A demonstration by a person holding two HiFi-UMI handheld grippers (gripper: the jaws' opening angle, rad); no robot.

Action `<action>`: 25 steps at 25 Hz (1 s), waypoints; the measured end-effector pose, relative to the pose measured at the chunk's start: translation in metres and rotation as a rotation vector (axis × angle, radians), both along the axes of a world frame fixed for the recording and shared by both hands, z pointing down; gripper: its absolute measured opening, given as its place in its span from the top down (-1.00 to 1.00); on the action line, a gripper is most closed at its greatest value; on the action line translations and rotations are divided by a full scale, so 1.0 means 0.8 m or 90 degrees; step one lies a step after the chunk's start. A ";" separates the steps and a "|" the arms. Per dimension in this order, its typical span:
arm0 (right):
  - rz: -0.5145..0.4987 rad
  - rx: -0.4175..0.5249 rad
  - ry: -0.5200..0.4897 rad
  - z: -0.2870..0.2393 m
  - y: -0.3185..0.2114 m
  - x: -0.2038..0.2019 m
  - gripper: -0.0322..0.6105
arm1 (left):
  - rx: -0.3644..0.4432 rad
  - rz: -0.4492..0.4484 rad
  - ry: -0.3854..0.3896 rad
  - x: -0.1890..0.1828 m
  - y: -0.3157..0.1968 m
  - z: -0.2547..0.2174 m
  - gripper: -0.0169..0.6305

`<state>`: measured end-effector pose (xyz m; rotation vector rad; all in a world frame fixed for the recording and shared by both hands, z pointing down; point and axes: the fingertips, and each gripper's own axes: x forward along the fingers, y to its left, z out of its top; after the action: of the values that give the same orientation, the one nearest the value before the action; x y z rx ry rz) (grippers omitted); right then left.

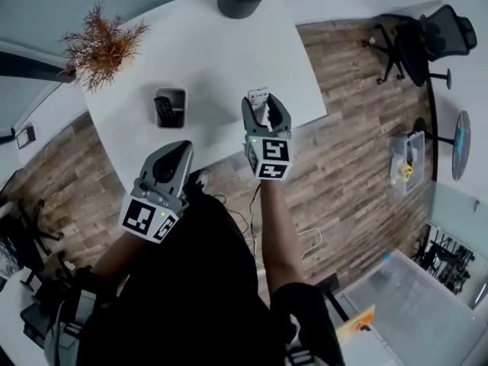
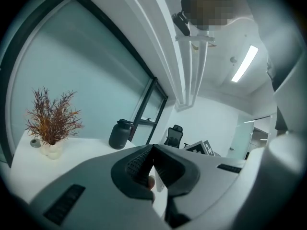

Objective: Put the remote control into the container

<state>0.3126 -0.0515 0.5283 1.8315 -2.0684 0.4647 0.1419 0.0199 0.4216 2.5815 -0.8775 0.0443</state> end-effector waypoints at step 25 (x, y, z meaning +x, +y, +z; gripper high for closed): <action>0.051 0.115 -0.098 -0.100 0.251 -0.131 0.19 | 0.091 -0.108 -0.047 -0.131 0.159 -0.064 0.92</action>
<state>0.2077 0.1491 0.4480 2.0463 -2.2089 0.4664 0.0372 0.1471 0.3702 2.6399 -1.1624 0.0296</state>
